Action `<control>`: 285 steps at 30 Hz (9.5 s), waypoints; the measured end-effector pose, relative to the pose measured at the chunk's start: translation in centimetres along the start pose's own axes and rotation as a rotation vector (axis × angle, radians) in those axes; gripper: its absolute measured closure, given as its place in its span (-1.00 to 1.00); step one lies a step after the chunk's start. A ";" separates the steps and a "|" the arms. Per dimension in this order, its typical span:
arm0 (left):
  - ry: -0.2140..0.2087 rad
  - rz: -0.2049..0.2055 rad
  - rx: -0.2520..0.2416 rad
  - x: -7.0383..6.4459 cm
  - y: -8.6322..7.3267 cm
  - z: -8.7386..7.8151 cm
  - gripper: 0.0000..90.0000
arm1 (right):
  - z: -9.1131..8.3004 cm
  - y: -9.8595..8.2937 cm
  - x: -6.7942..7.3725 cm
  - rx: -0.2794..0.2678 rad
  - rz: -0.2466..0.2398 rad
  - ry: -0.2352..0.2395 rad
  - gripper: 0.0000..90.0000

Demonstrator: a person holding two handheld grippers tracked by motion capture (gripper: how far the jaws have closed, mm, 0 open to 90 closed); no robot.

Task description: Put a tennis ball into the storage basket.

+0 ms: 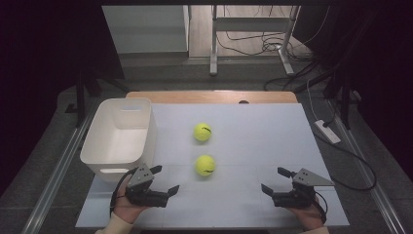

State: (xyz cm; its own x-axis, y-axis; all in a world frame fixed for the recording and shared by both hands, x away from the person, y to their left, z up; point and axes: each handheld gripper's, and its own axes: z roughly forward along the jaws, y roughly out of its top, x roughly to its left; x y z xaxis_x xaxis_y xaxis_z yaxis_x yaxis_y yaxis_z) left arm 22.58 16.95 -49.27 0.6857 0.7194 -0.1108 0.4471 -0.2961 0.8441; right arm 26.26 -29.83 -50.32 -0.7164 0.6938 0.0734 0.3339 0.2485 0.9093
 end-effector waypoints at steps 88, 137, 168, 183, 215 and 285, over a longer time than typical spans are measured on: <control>-0.079 0.051 0.228 -1.3 7.9 9.6 -0.81 | 0.6 -0.4 -0.2 0.028 -0.037 0.006 -0.78; -0.034 0.045 0.339 -0.6 8.2 12.6 -0.41 | 1.1 -0.2 -0.2 0.028 -0.054 0.010 -0.78; -0.057 0.012 0.138 -0.3 9.3 8.0 -0.41 | 1.1 -0.2 -0.2 0.030 -0.057 -0.004 -0.78; -0.049 0.009 0.093 -0.2 9.5 6.7 -0.41 | 1.0 -0.2 -0.2 0.025 -0.056 -0.011 -0.77; -0.030 -0.007 -0.034 0.3 11.2 2.8 -0.41 | 1.1 -0.2 -0.2 0.019 -0.057 -0.016 -0.77; 0.073 -0.074 -0.157 4.6 14.4 -1.1 -0.41 | 1.0 -0.1 -0.3 0.018 -0.049 -0.019 -0.77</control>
State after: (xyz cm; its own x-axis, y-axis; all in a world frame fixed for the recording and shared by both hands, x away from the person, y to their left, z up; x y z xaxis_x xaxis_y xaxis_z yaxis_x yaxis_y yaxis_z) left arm 31.56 16.71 -37.10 0.6083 0.7809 -0.1424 0.3961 -0.1432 0.9070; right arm 27.03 -29.38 -50.87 -0.7207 0.6929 0.0212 0.3098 0.2946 0.9040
